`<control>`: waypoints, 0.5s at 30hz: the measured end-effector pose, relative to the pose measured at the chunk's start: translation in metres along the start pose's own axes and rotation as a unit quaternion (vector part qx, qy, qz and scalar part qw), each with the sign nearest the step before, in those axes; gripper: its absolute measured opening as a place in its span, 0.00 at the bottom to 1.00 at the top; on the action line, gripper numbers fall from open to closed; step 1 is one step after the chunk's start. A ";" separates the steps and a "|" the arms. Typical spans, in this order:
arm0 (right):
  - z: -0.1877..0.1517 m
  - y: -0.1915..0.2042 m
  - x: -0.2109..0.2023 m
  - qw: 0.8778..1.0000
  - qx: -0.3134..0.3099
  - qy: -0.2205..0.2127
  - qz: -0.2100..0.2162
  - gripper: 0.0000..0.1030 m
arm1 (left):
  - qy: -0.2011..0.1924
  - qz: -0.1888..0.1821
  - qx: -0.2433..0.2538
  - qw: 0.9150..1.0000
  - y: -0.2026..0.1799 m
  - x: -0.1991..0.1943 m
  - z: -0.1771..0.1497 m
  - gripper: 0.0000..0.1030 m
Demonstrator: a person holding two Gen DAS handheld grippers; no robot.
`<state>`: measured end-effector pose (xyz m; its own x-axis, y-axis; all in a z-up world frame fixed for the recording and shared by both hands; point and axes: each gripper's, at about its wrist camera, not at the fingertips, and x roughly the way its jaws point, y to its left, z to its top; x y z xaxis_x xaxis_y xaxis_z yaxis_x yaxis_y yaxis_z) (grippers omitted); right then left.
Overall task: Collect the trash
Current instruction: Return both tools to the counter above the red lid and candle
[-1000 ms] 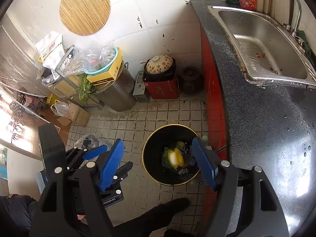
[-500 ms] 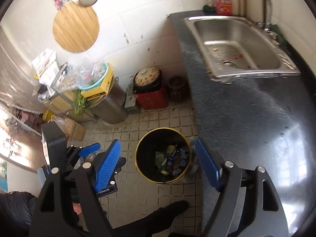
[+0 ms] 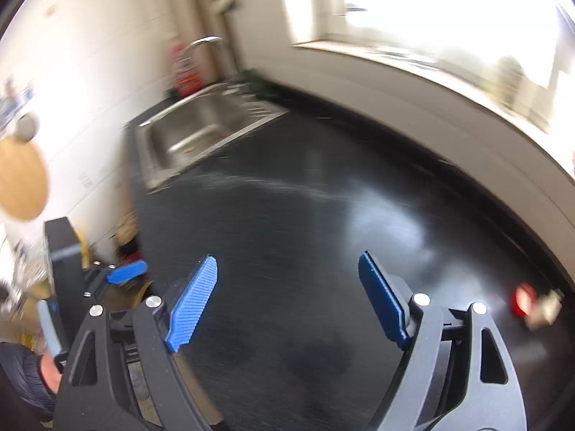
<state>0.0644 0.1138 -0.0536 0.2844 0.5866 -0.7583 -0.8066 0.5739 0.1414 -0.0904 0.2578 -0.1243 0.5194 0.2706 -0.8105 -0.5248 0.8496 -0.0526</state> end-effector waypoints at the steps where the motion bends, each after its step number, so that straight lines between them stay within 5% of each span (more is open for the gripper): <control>1: -0.007 -0.023 -0.010 1.000 0.021 -0.006 -0.019 0.76 | -0.004 -0.019 0.026 0.999 -0.025 0.002 0.007 0.82; 4: -0.033 -0.088 -0.043 0.993 0.081 -0.024 -0.083 0.76 | -0.010 -0.066 0.087 0.994 -0.090 0.006 0.018 0.82; 9: -0.087 -0.167 -0.092 0.973 0.166 -0.035 -0.158 0.76 | -0.013 -0.133 0.188 0.973 -0.196 0.006 0.019 0.84; 15: -0.146 -0.209 -0.126 0.954 0.216 -0.040 -0.205 0.76 | -0.011 -0.171 0.273 0.947 -0.278 0.008 0.010 0.84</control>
<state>0.1217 -0.1637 -0.0802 0.5827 0.2932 -0.7580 -0.3355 0.9363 0.1042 0.0663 0.0283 -0.1108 0.6127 -0.0581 -0.7882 0.1001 0.9950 0.0045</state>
